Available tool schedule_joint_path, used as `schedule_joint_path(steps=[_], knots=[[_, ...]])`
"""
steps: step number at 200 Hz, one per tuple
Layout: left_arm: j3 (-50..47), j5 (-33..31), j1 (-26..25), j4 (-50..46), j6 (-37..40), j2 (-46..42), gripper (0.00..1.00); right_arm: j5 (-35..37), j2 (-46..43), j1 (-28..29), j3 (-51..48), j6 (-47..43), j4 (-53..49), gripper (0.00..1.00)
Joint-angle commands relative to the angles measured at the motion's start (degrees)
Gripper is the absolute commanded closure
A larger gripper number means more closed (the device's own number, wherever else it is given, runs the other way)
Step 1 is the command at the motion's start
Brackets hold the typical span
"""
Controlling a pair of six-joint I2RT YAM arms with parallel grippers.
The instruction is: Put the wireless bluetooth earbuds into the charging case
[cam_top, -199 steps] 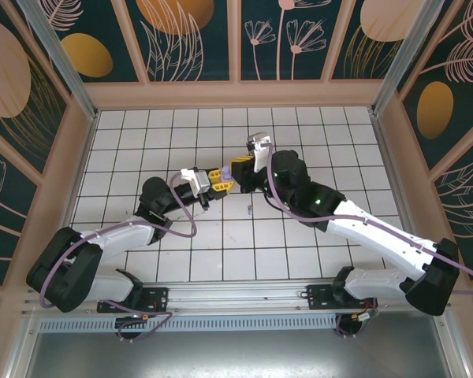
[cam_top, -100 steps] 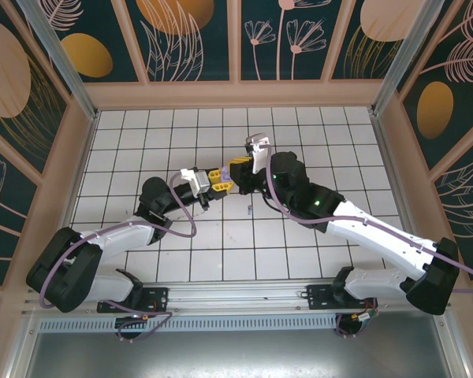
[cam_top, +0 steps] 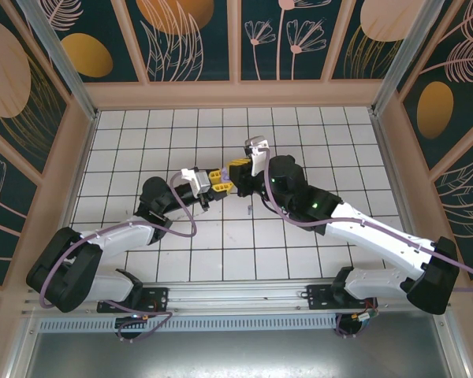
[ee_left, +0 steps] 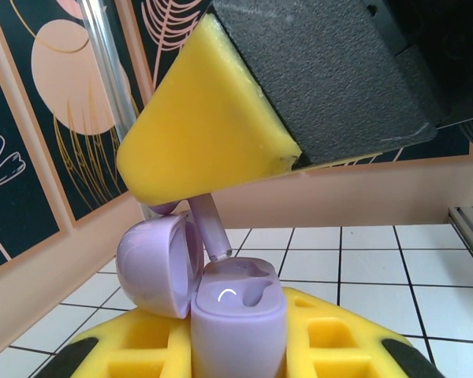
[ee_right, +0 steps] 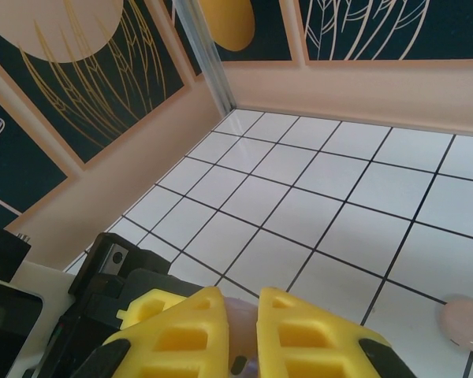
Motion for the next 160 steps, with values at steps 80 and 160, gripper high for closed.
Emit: schedule_joint_path(steps=[80, 160], knots=[[2.16, 1.78, -0.23, 1.63, -1.68, 0.2, 1.0, 4.2, -4.13, 0.63, 2.52, -0.15, 0.6, 0.87], [2.56, 1.66, -0.22, 1.4, -1.83, 0.26, 1.0, 2.02, -4.58, 2.46, 0.23, 1.37, 1.22, 0.87]])
